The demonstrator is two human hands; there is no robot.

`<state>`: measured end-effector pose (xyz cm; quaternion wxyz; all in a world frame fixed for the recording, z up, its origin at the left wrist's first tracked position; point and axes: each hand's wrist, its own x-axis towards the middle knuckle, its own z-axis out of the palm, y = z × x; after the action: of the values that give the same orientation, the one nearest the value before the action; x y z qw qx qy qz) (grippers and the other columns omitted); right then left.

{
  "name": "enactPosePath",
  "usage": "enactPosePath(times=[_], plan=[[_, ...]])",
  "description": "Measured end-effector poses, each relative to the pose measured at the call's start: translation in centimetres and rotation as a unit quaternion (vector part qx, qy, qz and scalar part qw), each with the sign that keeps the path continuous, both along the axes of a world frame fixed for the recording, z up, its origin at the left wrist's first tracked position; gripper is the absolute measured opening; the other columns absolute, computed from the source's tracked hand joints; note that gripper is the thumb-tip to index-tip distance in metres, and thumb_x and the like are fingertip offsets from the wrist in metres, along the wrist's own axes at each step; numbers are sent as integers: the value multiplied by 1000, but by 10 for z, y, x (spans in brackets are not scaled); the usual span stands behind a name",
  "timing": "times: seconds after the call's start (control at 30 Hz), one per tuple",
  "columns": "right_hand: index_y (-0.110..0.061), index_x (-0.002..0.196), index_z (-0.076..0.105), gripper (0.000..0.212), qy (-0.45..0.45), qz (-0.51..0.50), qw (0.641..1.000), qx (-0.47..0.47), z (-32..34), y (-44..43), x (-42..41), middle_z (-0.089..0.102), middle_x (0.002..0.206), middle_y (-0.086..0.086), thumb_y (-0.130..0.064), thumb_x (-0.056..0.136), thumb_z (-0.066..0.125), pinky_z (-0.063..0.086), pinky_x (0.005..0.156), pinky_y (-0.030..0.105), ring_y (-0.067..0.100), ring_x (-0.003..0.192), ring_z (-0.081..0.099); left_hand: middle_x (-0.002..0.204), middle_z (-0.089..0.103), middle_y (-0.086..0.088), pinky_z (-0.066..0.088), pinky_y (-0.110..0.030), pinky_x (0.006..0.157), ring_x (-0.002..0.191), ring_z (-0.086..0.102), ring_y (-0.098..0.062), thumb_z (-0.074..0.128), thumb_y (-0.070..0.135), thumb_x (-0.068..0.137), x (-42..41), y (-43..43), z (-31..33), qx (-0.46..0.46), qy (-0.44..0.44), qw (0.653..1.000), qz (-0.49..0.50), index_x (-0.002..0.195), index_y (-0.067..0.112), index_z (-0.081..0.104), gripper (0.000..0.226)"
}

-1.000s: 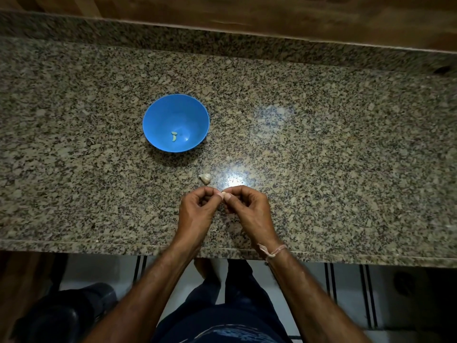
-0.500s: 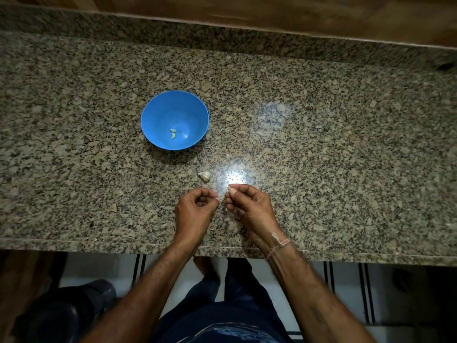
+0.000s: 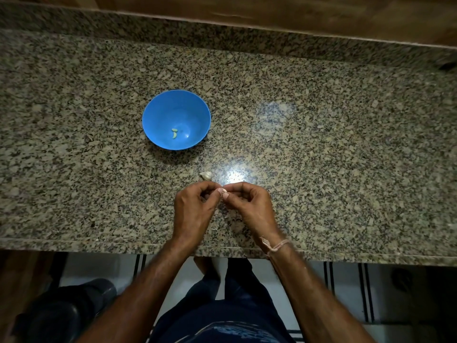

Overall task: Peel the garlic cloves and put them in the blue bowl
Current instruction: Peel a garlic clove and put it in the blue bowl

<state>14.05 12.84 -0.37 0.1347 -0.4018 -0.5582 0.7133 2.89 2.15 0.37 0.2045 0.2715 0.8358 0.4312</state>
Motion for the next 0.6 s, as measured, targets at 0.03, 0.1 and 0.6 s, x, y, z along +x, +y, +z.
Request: enactPosePath(times=[0.03, 0.1, 0.6], plan=[[-5, 105, 77, 18, 2, -5, 1000, 22, 0, -1, -1, 79, 98, 8, -12, 89, 80, 63, 86, 39, 26, 94, 76, 88, 75, 12, 54, -13, 69, 81, 69, -1, 76, 25, 94, 0, 0, 1, 1, -5, 1000, -3, 102, 18, 80, 11], [-6, 104, 78, 16, 4, -14, 998, 56, -2, -2, -2, 79, 98, 6, -13, 90, 80, 64, 86, 41, 22, 94, 77, 89, 75, 12, 52, -9, 70, 83, 69, -1, 76, 24, 94, -1, 0, 2, 2, -14, 1000, -8, 103, 17, 80, 12], [-10, 99, 79, 7, -27, 24, 991, 128, -8, 1, -3, 78, 92, 1, -12, 92, 77, 63, 81, 36, 19, 90, 76, 78, 68, 8, 49, -16, 60, 72, 64, -9, 73, 21, 93, -5, -3, 4, -13, 10, 999, -34, 89, 16, 74, 6]])
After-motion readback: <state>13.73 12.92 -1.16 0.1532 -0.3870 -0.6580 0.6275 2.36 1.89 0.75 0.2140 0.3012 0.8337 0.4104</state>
